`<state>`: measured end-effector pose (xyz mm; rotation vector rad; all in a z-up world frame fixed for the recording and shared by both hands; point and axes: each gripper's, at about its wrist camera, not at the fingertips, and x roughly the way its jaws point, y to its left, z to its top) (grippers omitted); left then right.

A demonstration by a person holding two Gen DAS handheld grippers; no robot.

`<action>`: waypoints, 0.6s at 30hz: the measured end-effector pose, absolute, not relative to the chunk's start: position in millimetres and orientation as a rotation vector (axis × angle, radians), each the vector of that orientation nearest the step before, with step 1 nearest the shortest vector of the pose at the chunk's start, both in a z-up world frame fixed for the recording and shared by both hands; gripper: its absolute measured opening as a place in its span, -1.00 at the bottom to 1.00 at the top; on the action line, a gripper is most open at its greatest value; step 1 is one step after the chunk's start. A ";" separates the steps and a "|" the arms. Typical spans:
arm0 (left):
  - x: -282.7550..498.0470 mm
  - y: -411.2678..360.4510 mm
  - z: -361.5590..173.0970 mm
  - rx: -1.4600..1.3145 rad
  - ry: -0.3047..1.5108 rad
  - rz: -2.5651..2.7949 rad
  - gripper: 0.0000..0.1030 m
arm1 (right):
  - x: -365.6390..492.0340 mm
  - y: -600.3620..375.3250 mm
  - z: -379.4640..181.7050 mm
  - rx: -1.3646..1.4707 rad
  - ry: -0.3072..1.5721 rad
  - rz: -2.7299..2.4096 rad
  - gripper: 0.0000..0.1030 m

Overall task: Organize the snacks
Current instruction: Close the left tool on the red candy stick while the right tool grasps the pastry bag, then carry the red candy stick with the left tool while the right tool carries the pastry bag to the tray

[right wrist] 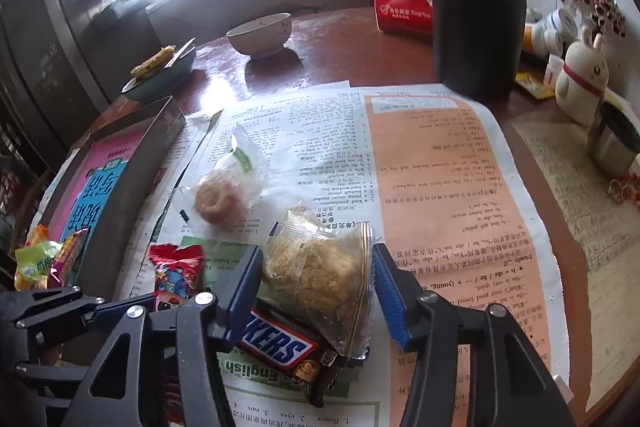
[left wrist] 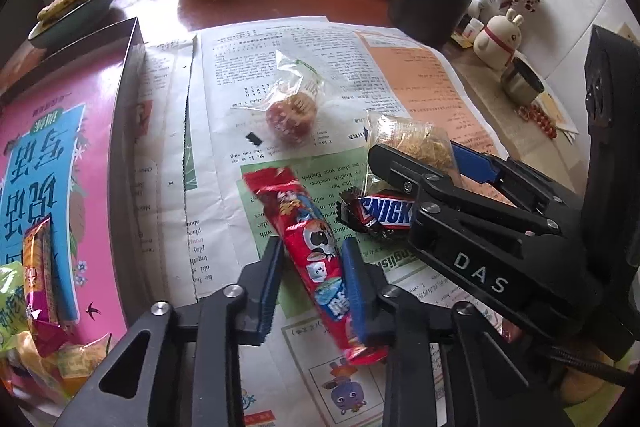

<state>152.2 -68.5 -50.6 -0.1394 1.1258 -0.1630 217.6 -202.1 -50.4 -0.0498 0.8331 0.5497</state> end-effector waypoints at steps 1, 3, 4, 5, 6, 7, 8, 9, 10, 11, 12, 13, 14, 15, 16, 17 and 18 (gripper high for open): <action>152.2 -67.9 -50.9 -0.146 1.126 -0.170 -0.55 | 216.3 -203.0 -49.7 -0.047 0.828 0.554 0.02; 150.6 -65.8 -51.4 -0.167 1.129 -0.190 -0.62 | 213.4 -205.8 -47.2 -0.030 0.811 0.571 0.01; 149.2 -65.6 -51.2 -0.169 1.126 -0.196 -0.64 | 211.9 -208.0 -45.5 -0.017 0.804 0.582 0.01; 147.9 -65.6 -50.7 -0.167 1.122 -0.200 -0.64 | 210.9 -209.3 -44.3 -0.008 0.799 0.585 0.01; 146.8 -66.1 -50.2 -0.166 1.120 -0.203 -0.65 | 209.3 -211.0 -42.2 -0.003 0.792 0.586 0.01; 145.4 -65.8 -49.4 -0.170 1.117 -0.211 -0.66 | 207.7 -212.9 -39.6 0.000 0.783 0.587 0.01; 144.2 -65.4 -48.3 -0.174 1.115 -0.216 -0.66 | 206.1 -215.6 -36.7 0.009 0.773 0.586 0.01; 142.4 -64.4 -47.2 -0.176 1.112 -0.219 -0.66 | 204.8 -217.8 -34.8 0.021 0.767 0.588 0.01; 140.9 -63.4 -45.0 -0.177 1.107 -0.222 -0.67 | 203.8 -220.9 -32.2 0.037 0.761 0.591 0.01; 139.8 -62.6 -43.3 -0.179 1.103 -0.222 -0.67 | 203.2 -222.6 -30.7 0.041 0.758 0.588 0.01; 138.0 -61.0 -40.1 -0.184 1.095 -0.225 -0.67 | 201.9 -223.8 -29.1 0.042 0.753 0.583 0.01; 136.7 -60.1 -37.6 -0.184 1.088 -0.227 -0.67 | 200.5 -225.4 -27.1 0.046 0.747 0.584 0.01; 135.4 -58.8 -35.1 -0.185 1.081 -0.228 -0.67 | 199.9 -226.0 -25.8 0.052 0.746 0.586 0.01; 134.0 -57.0 -32.0 -0.188 1.074 -0.227 -0.67 | 199.6 -226.3 -25.0 0.056 0.745 0.589 0.01; 132.2 -54.6 -28.8 -0.191 1.065 -0.227 -0.67 | 198.3 -226.2 -23.7 0.056 0.744 0.592 0.01; 130.5 -52.8 -25.7 -0.194 1.057 -0.228 -0.67 | 196.5 -225.8 -22.1 0.055 0.739 0.594 0.01; 128.6 -50.5 -22.4 -0.196 1.048 -0.225 -0.67 | 194.4 -225.2 -20.9 0.055 0.735 0.598 0.01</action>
